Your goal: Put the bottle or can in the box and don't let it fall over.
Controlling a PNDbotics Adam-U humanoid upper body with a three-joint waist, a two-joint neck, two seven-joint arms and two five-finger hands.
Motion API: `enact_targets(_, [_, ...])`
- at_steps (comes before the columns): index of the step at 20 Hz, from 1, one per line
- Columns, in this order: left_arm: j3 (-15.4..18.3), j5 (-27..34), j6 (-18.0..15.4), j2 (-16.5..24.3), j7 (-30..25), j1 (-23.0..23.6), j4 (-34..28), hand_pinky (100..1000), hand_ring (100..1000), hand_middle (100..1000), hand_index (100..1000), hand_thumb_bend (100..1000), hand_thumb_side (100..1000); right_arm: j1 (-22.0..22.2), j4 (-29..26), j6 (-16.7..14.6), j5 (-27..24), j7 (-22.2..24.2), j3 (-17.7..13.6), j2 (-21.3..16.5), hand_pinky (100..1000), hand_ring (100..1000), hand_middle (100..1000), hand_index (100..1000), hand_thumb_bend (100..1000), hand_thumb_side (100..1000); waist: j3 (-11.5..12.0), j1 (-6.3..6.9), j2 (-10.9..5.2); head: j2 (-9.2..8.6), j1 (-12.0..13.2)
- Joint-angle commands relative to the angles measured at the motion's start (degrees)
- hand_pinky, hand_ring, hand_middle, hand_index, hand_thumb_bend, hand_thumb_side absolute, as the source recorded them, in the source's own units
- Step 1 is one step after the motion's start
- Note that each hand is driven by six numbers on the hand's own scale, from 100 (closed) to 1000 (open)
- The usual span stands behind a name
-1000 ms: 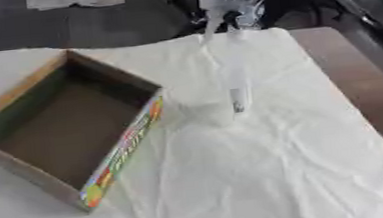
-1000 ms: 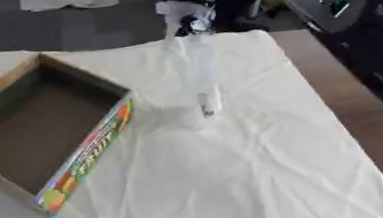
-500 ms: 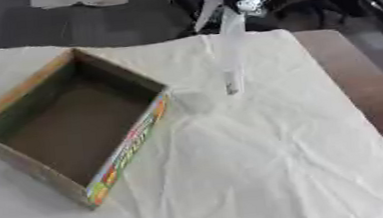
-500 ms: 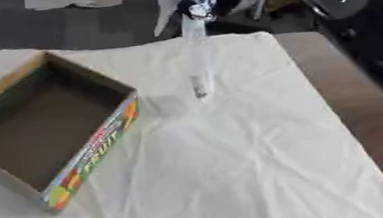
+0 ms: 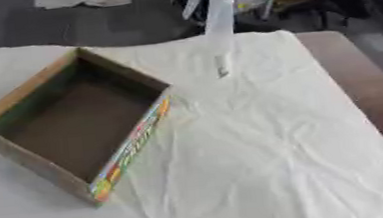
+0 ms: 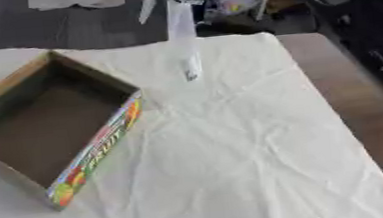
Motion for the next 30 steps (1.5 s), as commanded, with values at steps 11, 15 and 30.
enact_targets(11, [0.27, -0.27, -0.03, 0.79, 0.13, 0.13, -0.51, 967, 618, 727, 613, 173, 876, -7.26, -1.21, 1.2, -2.3, -0.27, -1.25, 3.5, 735, 417, 599, 575, 100, 100, -0.02, -0.04, -2.14, 1.26, 0.8])
enact_targets(15, [0.25, -0.23, -0.04, 0.87, 0.11, 0.14, -0.45, 967, 617, 727, 614, 172, 875, -9.06, -1.73, 1.51, -2.98, -0.31, -1.13, 4.99, 735, 416, 599, 575, 100, 100, -0.19, -0.03, -2.38, 1.53, 0.79])
enact_targets(30, [0.0, 0.04, -0.06, 0.84, -0.11, -0.04, -0.32, 967, 616, 725, 615, 174, 874, -14.19, -4.05, 3.32, -6.02, 0.37, -0.14, 11.6, 737, 413, 614, 574, 100, 100, 0.25, -0.25, -2.81, 1.87, 1.67])
